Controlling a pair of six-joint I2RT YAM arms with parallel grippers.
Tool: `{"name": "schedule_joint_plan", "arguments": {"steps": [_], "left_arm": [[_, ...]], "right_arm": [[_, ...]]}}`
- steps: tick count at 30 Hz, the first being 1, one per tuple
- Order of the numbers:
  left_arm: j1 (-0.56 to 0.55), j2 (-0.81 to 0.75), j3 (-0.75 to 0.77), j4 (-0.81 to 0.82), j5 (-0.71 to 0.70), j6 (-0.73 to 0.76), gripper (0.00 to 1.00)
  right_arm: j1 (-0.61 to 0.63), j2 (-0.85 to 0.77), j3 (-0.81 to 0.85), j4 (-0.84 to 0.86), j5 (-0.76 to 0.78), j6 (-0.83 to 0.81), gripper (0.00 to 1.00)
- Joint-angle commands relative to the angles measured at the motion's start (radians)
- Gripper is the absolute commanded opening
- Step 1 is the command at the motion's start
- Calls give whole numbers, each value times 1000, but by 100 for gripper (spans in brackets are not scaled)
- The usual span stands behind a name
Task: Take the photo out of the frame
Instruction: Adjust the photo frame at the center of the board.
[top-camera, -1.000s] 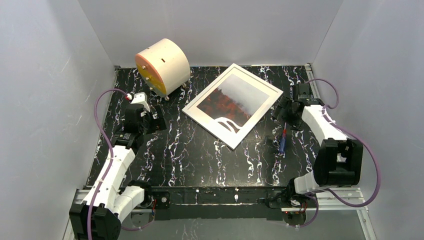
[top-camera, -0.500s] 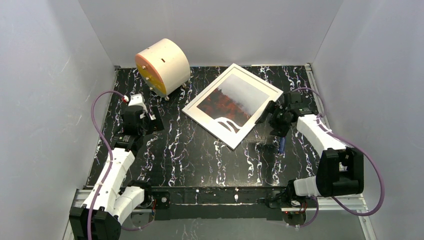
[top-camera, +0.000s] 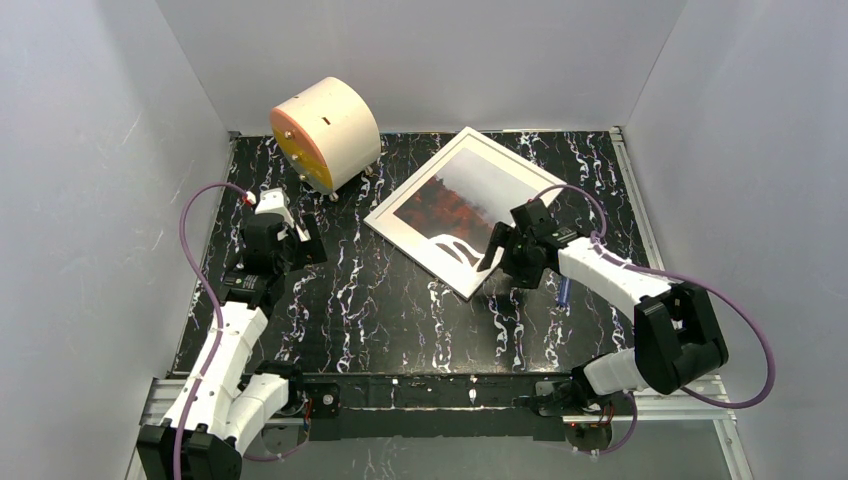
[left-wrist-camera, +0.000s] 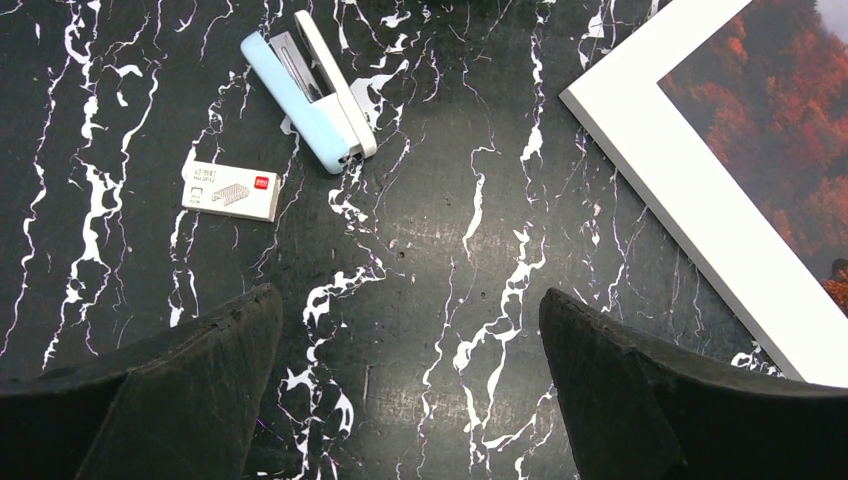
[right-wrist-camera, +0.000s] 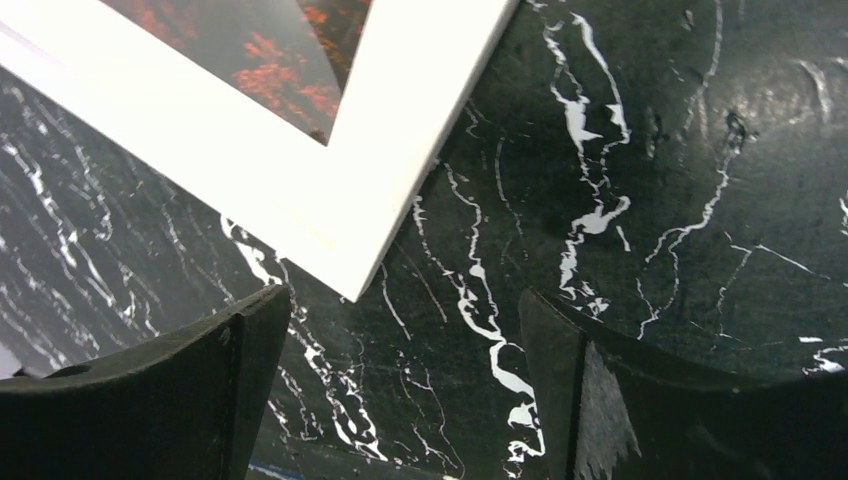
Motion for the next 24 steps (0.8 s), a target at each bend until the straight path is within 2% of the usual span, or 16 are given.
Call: {"name": "schedule_joint_plan", "arguments": {"steps": [1,7,15,24], "left_arm": [[-1,-12,-2,-18,-17,11,99],[-1,-2,1,-16,-10,11,99],[-1,3,-1,-20,-8,11,99],[-1,6,0,-20,-9,11,99]], "right_arm": [[32,-5,-24,16,54,60,92],[49,49,7,46,19,79,79],[89,175,77,24,41,95,73],[110,243,118,-2,126,82,67]]}}
